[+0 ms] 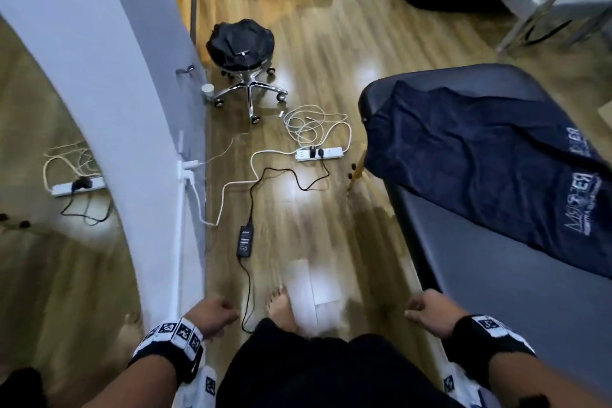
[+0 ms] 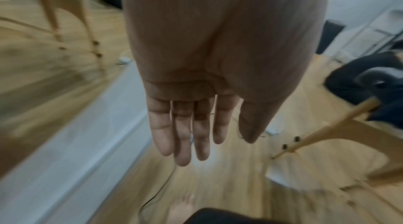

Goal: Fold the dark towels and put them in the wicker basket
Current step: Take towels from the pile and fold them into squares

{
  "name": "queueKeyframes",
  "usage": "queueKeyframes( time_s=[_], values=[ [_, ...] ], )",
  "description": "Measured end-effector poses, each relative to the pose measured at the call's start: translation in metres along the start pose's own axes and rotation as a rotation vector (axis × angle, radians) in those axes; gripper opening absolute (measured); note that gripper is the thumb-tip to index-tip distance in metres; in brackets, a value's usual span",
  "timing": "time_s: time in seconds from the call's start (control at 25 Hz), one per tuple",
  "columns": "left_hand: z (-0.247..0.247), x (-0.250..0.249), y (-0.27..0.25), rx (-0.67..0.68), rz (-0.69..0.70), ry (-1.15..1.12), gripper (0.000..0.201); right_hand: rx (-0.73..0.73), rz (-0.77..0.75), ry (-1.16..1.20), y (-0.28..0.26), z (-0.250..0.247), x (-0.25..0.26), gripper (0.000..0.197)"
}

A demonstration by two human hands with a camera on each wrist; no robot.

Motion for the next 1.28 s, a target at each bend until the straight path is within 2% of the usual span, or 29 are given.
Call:
queueKeyframes(
  time_s=[0.12, 0.2, 0.32, 0.44, 0.56, 0.68, 0.76, 0.8, 0.84, 0.92, 1.0, 1.08, 1.12, 1.16, 1.2, 1.28],
  values=[
    [-0.05, -0.061, 0.044, -0.024, 0.121, 0.075, 0.022, -0.055, 0.03, 0.04, 0.014, -0.054, 0.016, 0.031],
    [-0.071, -0.093, 0.067, 0.01, 0.139, 0.208, 0.024, -0.08, 0.038, 0.063, 0.022, -0.087, 0.026, 0.03],
    [-0.086, -0.14, 0.099, 0.073, 0.13, 0.258, 0.021, -0.158, 0.018, 0.151, 0.043, -0.13, 0.031, 0.03],
    [-0.089, -0.21, 0.121, 0.103, 0.196, 0.357, 0.016, -0.282, -0.023, 0.191, 0.07, -0.174, 0.033, 0.03],
    [-0.1, -0.3, 0.128, 0.02, 0.255, 0.484, 0.019, -0.445, -0.091, 0.197, 0.092, -0.224, 0.037, 0.039],
    [-0.103, -0.388, 0.133, -0.02, 0.354, 0.574, 0.026, -0.437, -0.074, 0.115, 0.118, -0.252, 0.034, 0.055],
    [-0.099, -0.436, 0.133, -0.019, 0.425, 0.641, 0.03, -0.403, -0.078, -0.021, 0.133, -0.262, 0.034, 0.05],
    [-0.094, -0.455, 0.132, -0.006, 0.454, 0.661, 0.031, -0.404, -0.095, -0.057, 0.139, -0.266, 0.034, 0.04],
    [-0.087, -0.473, 0.13, 0.008, 0.492, 0.682, 0.033, -0.416, -0.107, -0.026, 0.141, -0.273, 0.033, 0.028],
    [-0.071, -0.505, 0.117, 0.042, 0.58, 0.743, 0.038, -0.459, -0.103, 0.246, 0.141, -0.286, 0.02, 0.011],
    [-0.053, -0.535, 0.103, 0.065, 0.722, 0.722, 0.055, -0.531, -0.077, 0.541, 0.133, -0.298, 0.0, 0.007],
    [-0.035, -0.565, 0.089, 0.048, 0.886, 0.714, 0.079, -0.642, -0.04, 0.697, 0.12, -0.308, -0.019, 0.006],
    [-0.025, -0.578, 0.084, 0.023, 0.955, 0.745, 0.085, -0.693, -0.025, 0.727, 0.11, -0.313, -0.026, 0.008],
    [-0.015, -0.59, 0.08, 0.005, 0.998, 0.772, 0.083, -0.735, -0.011, 0.743, 0.099, -0.316, -0.032, 0.009],
    [-0.006, -0.602, 0.076, -0.008, 1.034, 0.794, 0.072, -0.776, 0.001, 0.749, 0.088, -0.319, -0.035, 0.009],
    [0.012, -0.623, 0.064, -0.042, 1.145, 0.863, 0.041, -0.838, 0.026, 0.768, 0.064, -0.319, -0.039, 0.007]
  ],
)
Point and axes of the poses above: each hand's wrist, its own y-axis towards the middle knuckle, its own z-axis out of the palm, x = y × z, the point moved 9 cm from there along y, towards the middle knuckle, and after that the axes turned 6 degrees about -y, right-handed, at the moved point
